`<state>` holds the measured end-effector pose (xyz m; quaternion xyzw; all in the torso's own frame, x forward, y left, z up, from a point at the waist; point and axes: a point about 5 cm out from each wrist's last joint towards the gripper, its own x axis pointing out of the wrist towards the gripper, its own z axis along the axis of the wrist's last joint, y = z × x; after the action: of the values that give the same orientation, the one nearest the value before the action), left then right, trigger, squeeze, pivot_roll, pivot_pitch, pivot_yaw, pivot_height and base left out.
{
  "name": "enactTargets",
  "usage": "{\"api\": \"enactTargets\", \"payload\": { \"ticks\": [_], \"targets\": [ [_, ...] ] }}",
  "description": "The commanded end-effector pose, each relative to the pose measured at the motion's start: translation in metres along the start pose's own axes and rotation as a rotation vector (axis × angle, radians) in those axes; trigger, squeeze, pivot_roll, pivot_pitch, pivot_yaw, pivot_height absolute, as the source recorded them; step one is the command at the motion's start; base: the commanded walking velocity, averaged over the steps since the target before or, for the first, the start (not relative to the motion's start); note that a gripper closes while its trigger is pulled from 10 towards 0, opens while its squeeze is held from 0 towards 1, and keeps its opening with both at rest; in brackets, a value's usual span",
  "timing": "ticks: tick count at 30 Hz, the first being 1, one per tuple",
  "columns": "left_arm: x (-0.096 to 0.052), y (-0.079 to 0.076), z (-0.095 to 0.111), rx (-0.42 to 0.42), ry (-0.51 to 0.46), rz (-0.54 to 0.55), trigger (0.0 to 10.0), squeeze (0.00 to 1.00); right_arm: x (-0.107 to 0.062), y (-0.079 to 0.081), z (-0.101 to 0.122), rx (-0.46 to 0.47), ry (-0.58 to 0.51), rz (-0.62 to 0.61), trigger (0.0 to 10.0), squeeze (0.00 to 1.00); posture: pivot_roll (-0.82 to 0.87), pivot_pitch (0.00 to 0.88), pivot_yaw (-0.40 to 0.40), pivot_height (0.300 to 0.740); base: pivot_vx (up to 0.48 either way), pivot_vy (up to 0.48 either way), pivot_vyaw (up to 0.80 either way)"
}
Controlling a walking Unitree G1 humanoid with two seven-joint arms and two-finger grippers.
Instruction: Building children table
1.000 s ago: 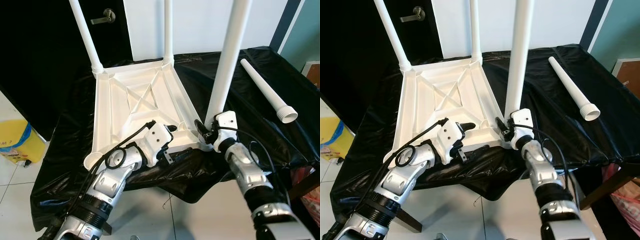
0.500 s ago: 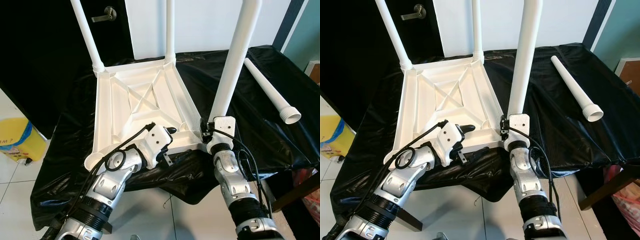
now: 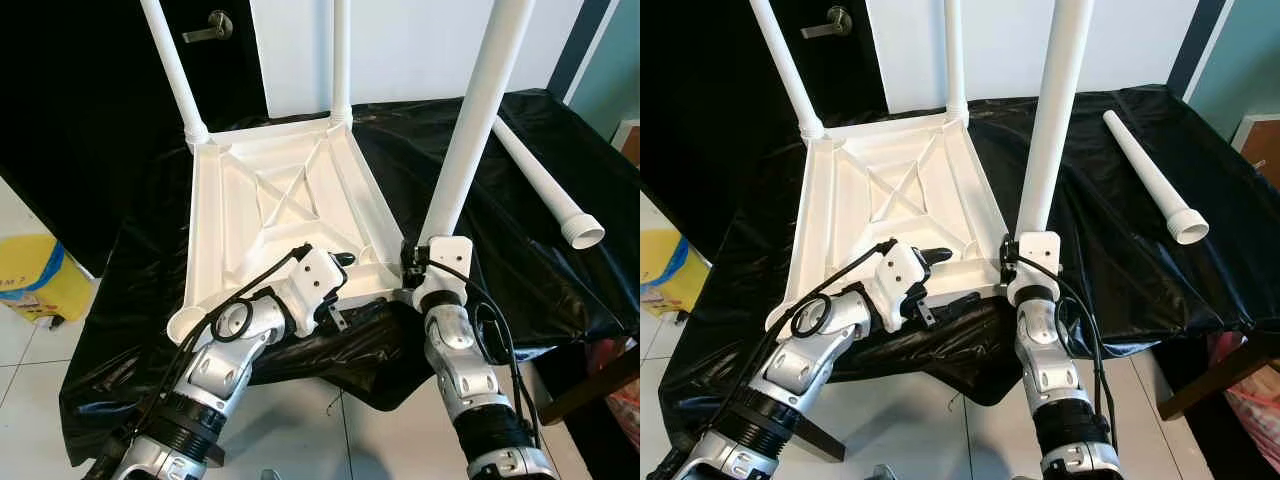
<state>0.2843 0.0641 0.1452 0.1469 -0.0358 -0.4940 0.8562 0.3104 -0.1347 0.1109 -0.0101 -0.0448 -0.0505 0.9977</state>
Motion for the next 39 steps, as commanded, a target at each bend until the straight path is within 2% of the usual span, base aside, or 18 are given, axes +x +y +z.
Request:
{"api": "enactTargets", "payload": {
  "ticks": [1,5,7,9,13,14,15,17,20,23,29,30,31,32,33,34,35,39],
  "targets": [
    [-0.002,0.002,0.0,0.01,0.009,0.006,10.0,0.0,-0.002,-0.012,-0.005,-0.004,0.025,-0.011,10.0,1.0,-0.13,0.0,0.031,0.74,0.0,0.0,0.0],
    [0.0,0.004,0.001,0.015,0.004,0.009,10.0,0.0,0.0,-0.022,0.0,0.004,-0.001,0.079,10.0,1.0,-0.13,0.0,0.03,0.74,0.0,0.0,0.0],
    [0.0,0.004,0.001,0.015,0.004,0.009,10.0,0.0,0.0,-0.022,0.0,0.004,-0.001,0.079,10.0,1.0,-0.13,0.0,0.03,0.74,0.0,0.0,0.0],
    [0.0,0.004,0.001,0.014,0.002,0.008,10.0,0.0,-0.001,-0.024,0.002,0.004,-0.01,0.168,10.0,1.0,-0.14,0.0,0.033,0.74,0.0,0.0,0.0],
    [-0.001,0.004,0.001,0.013,0.002,0.006,10.0,0.0,-0.001,-0.025,0.003,-0.008,-0.023,0.199,10.0,1.0,-0.14,0.0,0.037,0.74,0.0,0.0,0.0],
    [-0.001,0.004,0.001,0.014,0.003,0.002,10.0,0.0,0.0,-0.026,0.004,-0.012,-0.03,0.239,10.0,0.57,-0.14,0.0,0.04,0.74,0.0,0.0,0.0],
    [-0.001,0.004,0.0,0.013,0.006,-0.001,10.0,0.0,0.0,-0.026,0.005,-0.007,-0.033,0.3,10.0,0.0,-0.14,0.0,0.044,0.74,0.0,0.0,0.0],
    [-0.001,0.005,0.0,0.013,0.008,-0.004,10.0,0.0,0.002,-0.025,0.008,-0.004,-0.036,0.422,10.0,0.0,-0.15,0.0,0.048,0.74,0.0,0.0,0.0],
    [-0.001,0.005,0.0,0.012,0.007,-0.007,10.0,0.0,0.003,-0.024,0.01,-0.014,-0.042,0.473,10.0,0.0,-0.15,0.0,0.052,0.74,0.0,0.0,0.0],
    [0.001,0.004,0.001,0.012,0.003,-0.014,10.0,0.0,0.006,-0.021,0.012,-0.035,-0.04,0.612,10.0,0.0,-0.15,0.0,0.057,0.74,0.0,0.0,0.0],
    [0.002,0.003,0.001,0.011,0.001,-0.02,10.0,0.0,0.01,-0.02,0.013,-0.064,-0.037,0.695,10.0,0.0,-0.15,0.0,0.057,0.74,0.0,0.0,0.0],
    [0.002,0.002,0.001,0.01,0.002,-0.022,10.0,0.0,0.012,-0.02,0.014,-0.084,-0.033,0.728,9.3,0.0,-0.14,0.0,0.054,0.74,0.0,0.0,0.0],
    [0.002,0.002,0.001,0.01,0.002,-0.022,10.0,0.0,0.012,-0.02,0.014,-0.084,-0.033,0.728,9.3,0.0,-0.14,0.0,0.054,0.74,0.0,0.0,0.0],
    [0.001,0.001,0.001,0.009,0.003,-0.023,10.0,0.0,0.014,-0.019,0.014,-0.095,-0.027,0.754,5.7,0.0,-0.14,0.0,0.054,0.74,0.0,0.0,0.0],
    [0.001,0.001,0.001,0.009,0.003,-0.023,10.0,0.0,0.014,-0.019,0.014,-0.095,-0.027,0.754,5.7,0.0,-0.14,0.0,0.054,0.74,0.0,0.0,0.0],
    [0.0,0.001,0.0,0.009,0.004,-0.022,10.0,0.0,0.016,-0.019,0.014,-0.105,-0.022,0.771,1.1,0.0,-0.14,0.0,0.053,0.74,0.0,0.0,0.0],
    [0.0,0.001,0.0,0.008,0.004,-0.021,10.0,0.0,0.017,-0.02,0.013,-0.108,-0.017,0.779,0.0,0.0,-0.13,0.0,0.05,0.74,0.0,0.0,0.0],
    [-0.001,0.001,0.001,0.008,0.003,-0.017,10.0,0.0,0.018,-0.021,0.011,-0.114,-0.007,0.783,0.0,0.0,-0.12,0.0,0.048,0.74,0.0,0.0,0.0]
  ]
}}
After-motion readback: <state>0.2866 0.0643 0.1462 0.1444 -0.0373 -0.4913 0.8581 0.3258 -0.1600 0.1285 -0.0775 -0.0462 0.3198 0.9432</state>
